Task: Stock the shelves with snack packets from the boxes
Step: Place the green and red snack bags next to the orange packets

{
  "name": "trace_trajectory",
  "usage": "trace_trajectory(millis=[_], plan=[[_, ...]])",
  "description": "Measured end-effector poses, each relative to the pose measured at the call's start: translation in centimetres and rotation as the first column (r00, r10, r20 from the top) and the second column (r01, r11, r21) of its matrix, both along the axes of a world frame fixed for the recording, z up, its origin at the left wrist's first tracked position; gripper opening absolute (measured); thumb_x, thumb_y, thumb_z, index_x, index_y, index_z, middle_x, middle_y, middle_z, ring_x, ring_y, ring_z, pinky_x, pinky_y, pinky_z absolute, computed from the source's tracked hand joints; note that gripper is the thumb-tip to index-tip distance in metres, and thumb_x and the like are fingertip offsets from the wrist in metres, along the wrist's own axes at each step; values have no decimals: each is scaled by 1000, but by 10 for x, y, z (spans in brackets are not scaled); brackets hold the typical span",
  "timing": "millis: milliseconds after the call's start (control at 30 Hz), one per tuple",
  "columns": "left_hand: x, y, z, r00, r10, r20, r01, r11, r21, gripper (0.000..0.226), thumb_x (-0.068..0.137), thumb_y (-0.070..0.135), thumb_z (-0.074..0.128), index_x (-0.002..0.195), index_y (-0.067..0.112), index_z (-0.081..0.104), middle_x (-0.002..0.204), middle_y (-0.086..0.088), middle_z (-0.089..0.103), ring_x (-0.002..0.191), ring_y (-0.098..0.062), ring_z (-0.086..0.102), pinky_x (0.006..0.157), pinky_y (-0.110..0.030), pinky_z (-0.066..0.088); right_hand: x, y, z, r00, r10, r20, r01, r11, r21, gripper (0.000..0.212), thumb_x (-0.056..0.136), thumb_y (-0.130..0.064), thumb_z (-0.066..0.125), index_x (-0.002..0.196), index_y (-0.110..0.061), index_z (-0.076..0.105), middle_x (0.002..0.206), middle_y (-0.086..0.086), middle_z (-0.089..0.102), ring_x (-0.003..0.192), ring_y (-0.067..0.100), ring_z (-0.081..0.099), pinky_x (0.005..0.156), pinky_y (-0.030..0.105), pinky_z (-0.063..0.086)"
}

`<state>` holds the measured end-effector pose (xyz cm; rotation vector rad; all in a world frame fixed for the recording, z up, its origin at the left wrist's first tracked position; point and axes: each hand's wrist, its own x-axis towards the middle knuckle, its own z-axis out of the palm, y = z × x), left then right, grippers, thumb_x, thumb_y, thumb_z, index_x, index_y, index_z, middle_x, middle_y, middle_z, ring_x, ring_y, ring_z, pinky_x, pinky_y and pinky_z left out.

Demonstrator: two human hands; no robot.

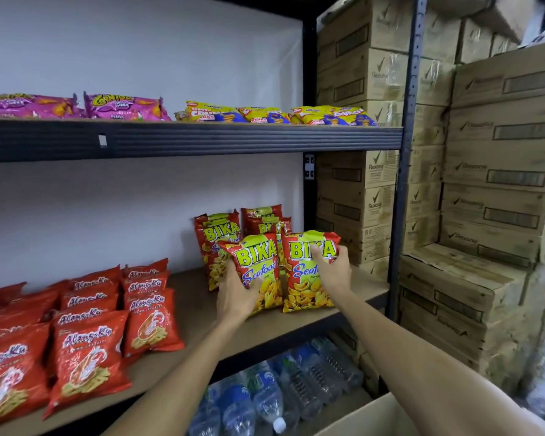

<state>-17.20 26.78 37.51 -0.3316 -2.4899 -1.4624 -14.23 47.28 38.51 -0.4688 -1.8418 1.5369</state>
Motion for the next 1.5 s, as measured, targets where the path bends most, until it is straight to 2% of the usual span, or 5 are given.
trace_trajectory(millis=[233,767,1133,1333,1500], plan=[[-13,2,-19,1000,-2,-18,2,999,37,95,81,33,80,152,32,18,145,-2,46,133,-27,46,108,-54,39,2,3,-30,983,166,71,-172,981,90,96,62,-46,91,131,-27,26,111,-13,57,102,8,60,90,31,48],[-91,1,-46,966,186,-177,-156,973,171,93,88,22,73,156,38,10,144,-3,48,134,-25,45,107,-58,41,-93,1,-45,995,99,10,-100,988,119,95,68,-37,90,139,-17,30,104,-8,58,83,-5,56,60,9,40],[-119,-3,-68,877,236,-419,-210,972,107,89,94,42,61,154,47,-4,148,-11,35,130,-32,45,101,-56,45,-152,0,-67,999,-8,-38,14,987,160,107,62,-69,79,146,-23,31,125,2,60,117,22,59,98,45,50],[-110,3,-66,863,197,-465,-180,980,81,80,98,43,43,148,55,-17,159,-7,17,131,-36,47,95,-58,51,-143,-8,-68,964,-259,-57,253,833,493,100,80,-77,58,155,-27,16,154,16,33,141,34,34,112,59,32],[-106,7,-67,905,156,-395,-187,982,-40,80,98,57,35,148,47,-26,165,-7,-9,148,-38,18,108,-59,36,-141,-17,-72,982,-184,43,101,705,702,76,94,-75,27,157,-40,6,166,12,5,152,34,13,117,63,21]])
